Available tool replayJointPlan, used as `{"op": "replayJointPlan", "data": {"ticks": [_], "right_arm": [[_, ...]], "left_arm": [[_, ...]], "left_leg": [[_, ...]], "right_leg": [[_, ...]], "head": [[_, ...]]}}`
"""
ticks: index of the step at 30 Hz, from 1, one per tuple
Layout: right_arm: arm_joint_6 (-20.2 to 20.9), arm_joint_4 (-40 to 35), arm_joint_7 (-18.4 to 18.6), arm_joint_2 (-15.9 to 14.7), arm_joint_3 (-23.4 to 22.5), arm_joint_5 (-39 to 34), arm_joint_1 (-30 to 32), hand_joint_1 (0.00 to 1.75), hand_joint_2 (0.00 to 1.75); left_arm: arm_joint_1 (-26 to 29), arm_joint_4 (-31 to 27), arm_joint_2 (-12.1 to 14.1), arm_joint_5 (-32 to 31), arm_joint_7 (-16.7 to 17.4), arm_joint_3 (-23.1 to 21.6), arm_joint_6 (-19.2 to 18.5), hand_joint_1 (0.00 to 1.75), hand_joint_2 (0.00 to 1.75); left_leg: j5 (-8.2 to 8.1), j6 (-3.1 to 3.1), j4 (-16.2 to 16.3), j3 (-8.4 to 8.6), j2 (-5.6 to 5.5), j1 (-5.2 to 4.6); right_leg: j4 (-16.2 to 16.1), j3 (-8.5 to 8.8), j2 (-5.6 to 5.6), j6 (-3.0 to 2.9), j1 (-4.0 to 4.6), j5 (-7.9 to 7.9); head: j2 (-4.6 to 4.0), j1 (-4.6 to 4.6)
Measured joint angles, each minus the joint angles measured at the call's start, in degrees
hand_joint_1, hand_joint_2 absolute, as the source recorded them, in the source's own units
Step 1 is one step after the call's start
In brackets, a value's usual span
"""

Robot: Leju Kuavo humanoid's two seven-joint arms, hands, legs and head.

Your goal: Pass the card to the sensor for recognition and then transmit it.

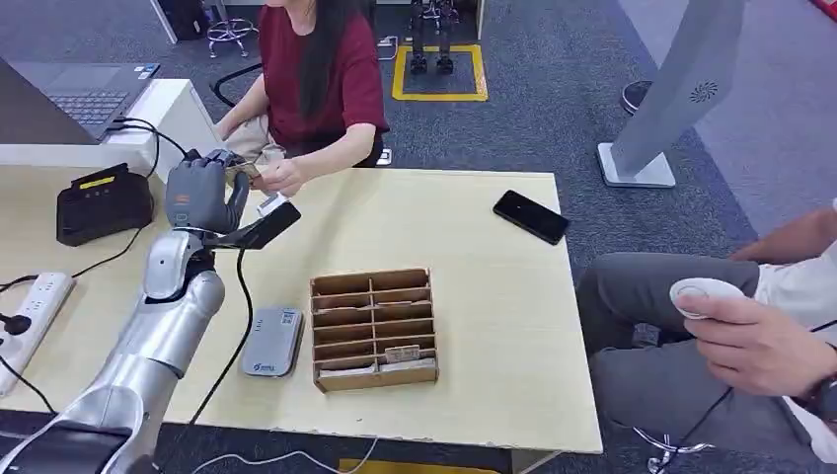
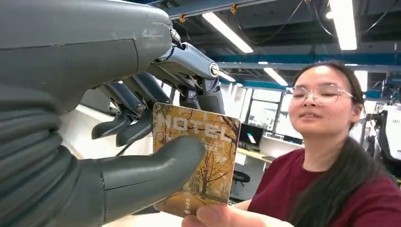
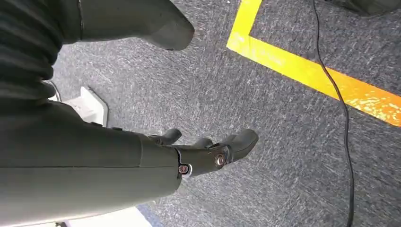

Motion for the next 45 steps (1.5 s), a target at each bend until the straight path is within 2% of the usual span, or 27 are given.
{"op": "replayJointPlan", "data": {"ticks": [3,5,6,7,21,34,37,40,42,45], "right_arm": [[0.3,0.0,0.0,0.0,0.1,0.0,0.1,0.0,1.75],[0.2,0.0,0.0,0.0,0.3,0.0,0.1,0.0,1.75],[0.2,0.0,0.0,0.0,0.4,-0.1,0.1,0.0,1.75],[0.2,0.0,-0.2,0.0,0.4,-0.1,0.1,0.0,1.75],[-0.2,0.0,0.5,0.1,0.4,-0.3,0.1,0.0,1.75],[-0.2,0.0,0.6,0.1,0.4,-0.7,0.1,0.0,1.75],[-0.2,0.0,1.4,0.1,0.3,-0.9,0.2,0.0,1.75],[-0.3,0.0,1.6,0.2,-0.1,-1.0,0.4,0.0,1.75],[-0.6,0.0,1.8,0.2,-0.3,-1.2,0.7,0.0,1.75],[-0.7,0.0,2.2,0.2,-0.7,-1.7,1.2,0.0,1.75]], "left_arm": [[0.0,1.4,0.0,-1.2,0.0,0.6,2.5,1.75,1.75],[0.0,2.2,0.0,-0.9,-0.6,1.0,3.0,1.75,1.75],[0.0,2.6,-0.1,-0.9,-0.8,1.2,3.0,1.36,1.75],[0.0,3.0,-0.2,-1.4,-1.0,1.2,3.0,0.0,1.75],[0.9,5.4,-0.5,-0.2,-3.0,3.4,5.3,0.0,1.75],[1.6,5.8,0.0,-0.3,-3.1,4.0,5.4,0.0,1.75],[3.1,4.7,0.0,-0.2,-4.6,5.4,5.7,0.0,1.75],[8.5,-0.3,1.1,5.0,-8.8,9.9,5.8,0.0,1.75],[13.2,-3.6,3.0,14.6,-12.1,15.1,5.5,0.0,1.75],[20.5,-7.6,6.4,28.4,-17.9,25.4,4.8,0.0,1.75]], "left_leg": [[0.0,0.0,0.0,-0.01,0.04,0.0],[0.0,0.0,0.0,-0.01,0.04,0.0],[0.0,0.0,0.0,-0.01,0.04,0.0],[0.0,0.0,0.0,-0.02,0.03,0.0],[0.0,0.0,0.0,-0.06,0.0,0.01],[0.0,0.0,0.0,-0.08,-0.02,0.0],[0.0,0.0,0.0,-0.07,0.03,0.0],[-0.04,-0.03,-0.1,-0.05,0.3,0.01],[-0.14,-0.17,-0.1,0.02,0.6,0.03],[-0.3,-0.3,-0.2,0.1,0.85,0.07]], "right_leg": [[0.0,-0.03,0.02,0.0,0.0,0.0],[0.0,-0.04,0.02,0.0,0.0,0.0],[0.0,-0.05,0.02,0.0,0.0,0.0],[0.0,-0.05,0.02,0.0,0.0,0.0],[0.0,-0.06,0.01,0.0,0.0,0.0],[0.0,-0.05,0.0,0.0,0.0,0.0],[0.0,-0.04,0.02,0.0,0.0,0.0],[0.1,-0.07,0.3,-0.01,-0.01,-0.01],[0.1,-0.16,0.63,-0.06,-0.01,-0.03],[0.1,-0.24,0.88,-0.22,0.01,-0.17]], "head": [[0.0,0.0],[-0.02,0.0],[0.0,0.0],[0.0,0.0],[-0.02,0.0],[-0.02,0.0],[0.0,0.0],[0.0,0.02],[0.0,0.0],[0.0,-0.07]]}}
